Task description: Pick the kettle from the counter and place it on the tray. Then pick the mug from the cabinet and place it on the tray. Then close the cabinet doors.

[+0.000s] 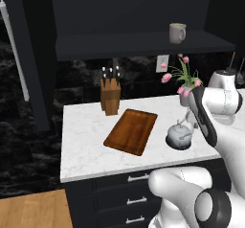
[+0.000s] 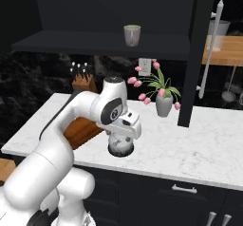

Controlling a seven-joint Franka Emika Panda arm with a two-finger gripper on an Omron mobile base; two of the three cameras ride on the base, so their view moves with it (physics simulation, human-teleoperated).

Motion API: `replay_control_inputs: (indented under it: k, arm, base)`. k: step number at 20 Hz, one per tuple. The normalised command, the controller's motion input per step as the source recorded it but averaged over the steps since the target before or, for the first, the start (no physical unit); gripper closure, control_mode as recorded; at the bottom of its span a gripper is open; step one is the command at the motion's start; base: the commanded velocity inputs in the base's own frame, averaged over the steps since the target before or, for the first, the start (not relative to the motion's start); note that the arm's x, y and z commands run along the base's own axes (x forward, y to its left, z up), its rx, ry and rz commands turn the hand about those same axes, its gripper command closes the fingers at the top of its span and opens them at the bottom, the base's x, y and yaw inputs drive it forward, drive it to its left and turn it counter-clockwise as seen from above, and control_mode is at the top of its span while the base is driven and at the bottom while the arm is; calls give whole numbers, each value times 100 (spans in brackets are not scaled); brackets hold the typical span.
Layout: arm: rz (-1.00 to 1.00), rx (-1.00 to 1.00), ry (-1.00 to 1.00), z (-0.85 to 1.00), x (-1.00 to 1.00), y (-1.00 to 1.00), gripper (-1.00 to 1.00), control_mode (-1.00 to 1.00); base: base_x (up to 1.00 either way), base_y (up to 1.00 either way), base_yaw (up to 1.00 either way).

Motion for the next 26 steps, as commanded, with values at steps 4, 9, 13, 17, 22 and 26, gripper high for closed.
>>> replay_control_inputs:
  k: [4,9,13,17,22,26]
  arm:
    - [0,14,0,-26,0,-16,-100,-100]
    - [0,13,-1,-19,0,-15,-100,-100]
    - [0,14,0,-23,1,-10,-100,-100]
    - [0,10,0,-15,26,-2,-100,-100]
    - [0,0,0,-1,35,9,-100,-100]
    - [0,0,0,2,40,13,-100,-100]
  base:
    - [0,0,0]
    - [0,0,0]
    - [0,0,0]
    - [0,0,0]
    - [0,0,0]
    - [0,0,0]
